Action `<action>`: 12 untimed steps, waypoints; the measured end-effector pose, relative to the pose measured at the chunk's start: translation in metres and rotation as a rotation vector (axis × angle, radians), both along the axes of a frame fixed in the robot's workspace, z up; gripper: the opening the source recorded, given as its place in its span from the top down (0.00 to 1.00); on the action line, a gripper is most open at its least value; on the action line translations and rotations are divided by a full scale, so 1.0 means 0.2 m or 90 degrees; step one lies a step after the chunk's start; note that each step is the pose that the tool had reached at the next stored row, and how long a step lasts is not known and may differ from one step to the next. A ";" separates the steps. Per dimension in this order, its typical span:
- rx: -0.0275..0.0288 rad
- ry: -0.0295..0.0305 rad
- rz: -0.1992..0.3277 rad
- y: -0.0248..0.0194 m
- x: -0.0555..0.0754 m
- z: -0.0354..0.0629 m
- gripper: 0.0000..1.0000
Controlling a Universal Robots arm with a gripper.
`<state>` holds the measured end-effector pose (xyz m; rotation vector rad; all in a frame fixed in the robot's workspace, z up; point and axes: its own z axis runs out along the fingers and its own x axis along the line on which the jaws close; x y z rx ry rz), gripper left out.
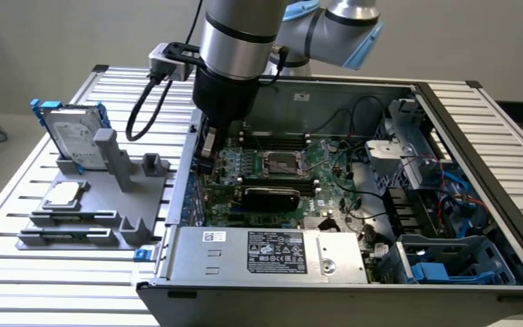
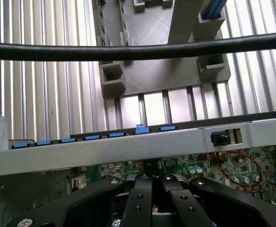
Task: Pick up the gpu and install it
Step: 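Press down on the gpu until it lock into place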
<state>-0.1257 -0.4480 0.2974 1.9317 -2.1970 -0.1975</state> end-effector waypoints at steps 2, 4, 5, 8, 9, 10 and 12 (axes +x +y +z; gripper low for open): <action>0.0000 0.0002 0.000 0.000 0.00 -0.002 0.89; -0.0005 0.0005 -0.001 0.000 0.00 -0.002 0.89; -0.0007 0.0006 -0.001 0.000 0.00 -0.002 0.89; -0.0019 0.0007 -0.001 0.000 0.00 -0.004 0.89; -0.0027 0.0007 -0.001 0.000 0.00 -0.005 0.89; -0.0036 0.0007 -0.001 0.000 0.00 -0.006 0.89; -0.0049 0.0006 -0.001 0.000 0.00 -0.011 0.89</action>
